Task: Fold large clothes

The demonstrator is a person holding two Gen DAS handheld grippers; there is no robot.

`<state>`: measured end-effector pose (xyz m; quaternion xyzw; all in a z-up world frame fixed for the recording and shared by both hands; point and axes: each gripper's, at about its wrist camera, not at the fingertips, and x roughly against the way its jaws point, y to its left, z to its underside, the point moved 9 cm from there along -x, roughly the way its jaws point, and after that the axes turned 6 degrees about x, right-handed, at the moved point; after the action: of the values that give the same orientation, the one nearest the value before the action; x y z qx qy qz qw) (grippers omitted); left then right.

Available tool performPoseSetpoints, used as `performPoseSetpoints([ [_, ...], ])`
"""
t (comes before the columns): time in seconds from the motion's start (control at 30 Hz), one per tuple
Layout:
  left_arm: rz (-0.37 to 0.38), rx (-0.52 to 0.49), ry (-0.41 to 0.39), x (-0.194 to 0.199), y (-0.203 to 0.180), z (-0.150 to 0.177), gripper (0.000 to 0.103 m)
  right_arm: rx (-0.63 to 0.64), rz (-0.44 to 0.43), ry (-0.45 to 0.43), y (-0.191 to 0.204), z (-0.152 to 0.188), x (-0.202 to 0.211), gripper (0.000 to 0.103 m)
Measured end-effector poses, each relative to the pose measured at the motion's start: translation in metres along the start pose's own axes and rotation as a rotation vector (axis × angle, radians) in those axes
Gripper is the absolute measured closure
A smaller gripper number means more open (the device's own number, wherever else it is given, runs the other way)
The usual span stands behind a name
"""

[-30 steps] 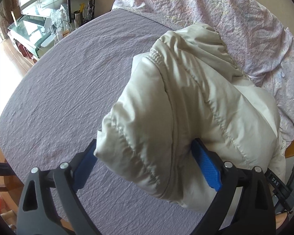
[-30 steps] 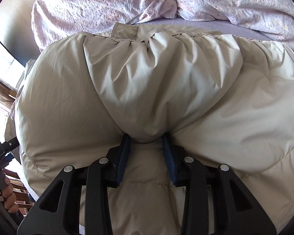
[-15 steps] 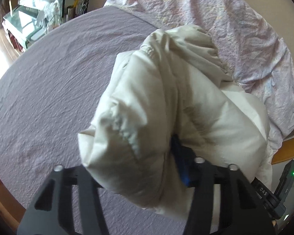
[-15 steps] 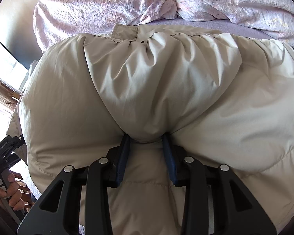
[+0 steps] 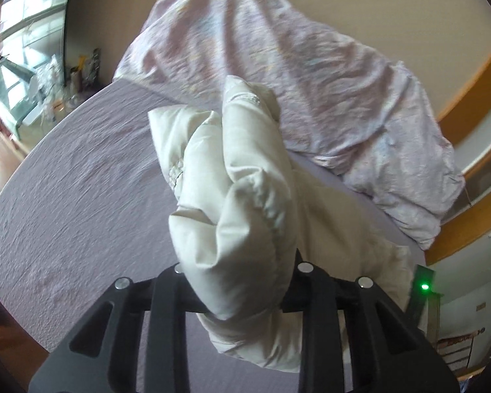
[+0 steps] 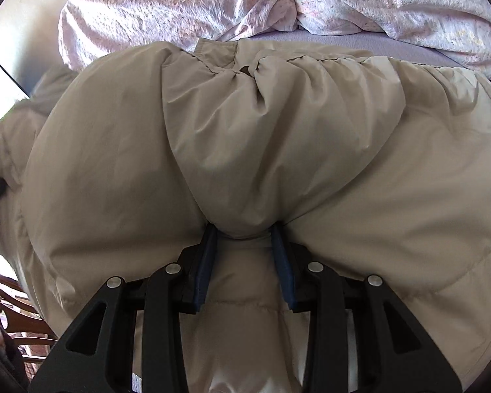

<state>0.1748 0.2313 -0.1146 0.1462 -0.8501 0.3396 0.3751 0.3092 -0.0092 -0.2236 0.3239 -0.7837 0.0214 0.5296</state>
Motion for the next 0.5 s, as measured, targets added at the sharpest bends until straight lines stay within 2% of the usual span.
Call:
performPoseSetpoints([
  [0.3,0.134,-0.187,0.000,0.022,-0.121,0.031,0.076,-0.007,-0.028,0.013,-0.009,-0.002,0.006,0.067],
  [0.5,0.177,-0.268,0.013,0.022,-0.174,0.058,0.076,-0.048,-0.069,-0.033,-0.035,0.002,0.032,0.067],
])
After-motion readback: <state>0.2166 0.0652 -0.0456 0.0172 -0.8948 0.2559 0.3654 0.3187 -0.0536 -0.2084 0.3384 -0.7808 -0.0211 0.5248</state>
